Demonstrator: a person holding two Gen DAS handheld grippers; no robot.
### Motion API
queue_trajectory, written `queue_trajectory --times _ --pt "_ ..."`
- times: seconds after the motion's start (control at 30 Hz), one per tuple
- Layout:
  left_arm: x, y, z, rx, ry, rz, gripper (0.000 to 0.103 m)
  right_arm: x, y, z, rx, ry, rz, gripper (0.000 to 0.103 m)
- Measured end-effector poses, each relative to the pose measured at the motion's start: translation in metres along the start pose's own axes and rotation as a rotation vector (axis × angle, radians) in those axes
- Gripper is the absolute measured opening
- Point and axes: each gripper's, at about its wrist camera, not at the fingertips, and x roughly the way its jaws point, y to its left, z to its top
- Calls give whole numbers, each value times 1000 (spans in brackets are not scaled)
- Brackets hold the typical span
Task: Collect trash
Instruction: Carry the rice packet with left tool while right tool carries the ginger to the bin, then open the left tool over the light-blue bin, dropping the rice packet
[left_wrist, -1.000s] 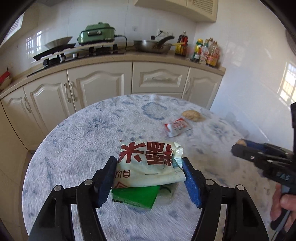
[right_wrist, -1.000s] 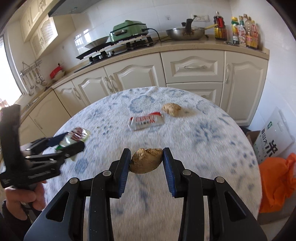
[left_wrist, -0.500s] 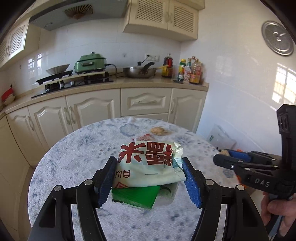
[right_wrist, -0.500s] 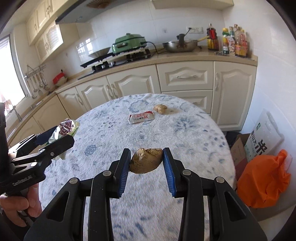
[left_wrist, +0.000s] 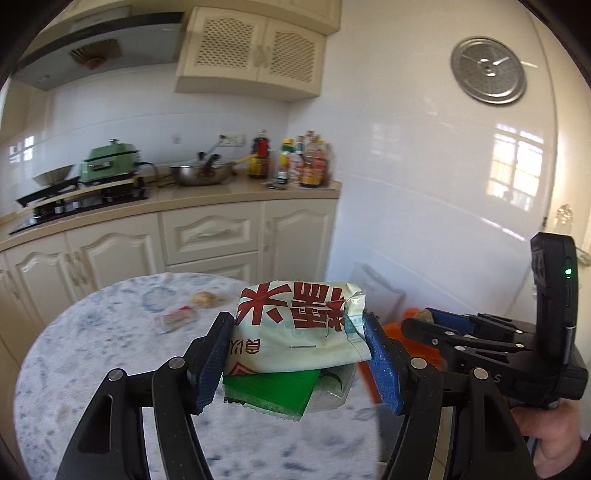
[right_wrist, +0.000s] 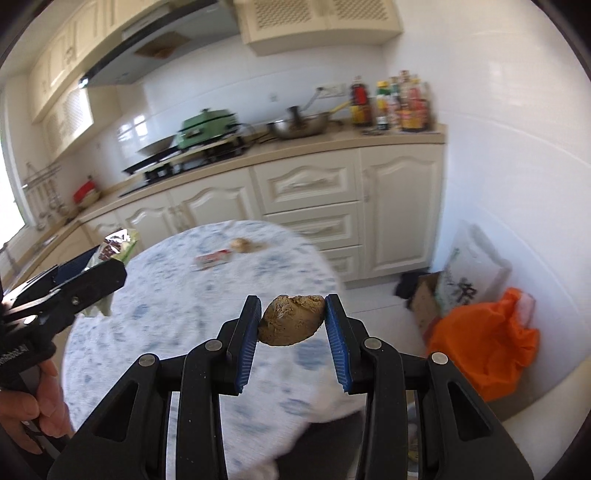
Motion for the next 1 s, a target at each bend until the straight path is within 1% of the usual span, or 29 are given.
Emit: queue_trajectory --times 0.13,0.27,0.37,0.43,0.53,0.7,0.87,0.93,1.0 --pt "22 -30 2 21 26 -81 64 -15 -42 -9 58 -6 -73 36" --pt "53 -65 2 43 73 -168 64 -25 -85 -24 120 8 -147 36" --pt "84 -98 -3 68 132 -235 64 -30 -123 -41 178 32 -204 36" --pt "103 -113 -6 80 172 -264 64 -30 -144 -50 209 49 -235 36" --pt "137 -140 -17 91 256 -309 64 -26 -179 -67 276 88 -277 36" --pt "190 -171 -35 111 383 -331 64 -13 -230 -97 362 146 -312 36" --pt "239 -192 -51 104 498 -350 64 5 -263 -120 430 199 -312 36" --pt "253 -200 -54 97 531 -359 65 12 -273 -128 456 212 -303 36" --pt "281 -204 -48 98 566 -370 65 20 -282 -134 481 224 -302 38"
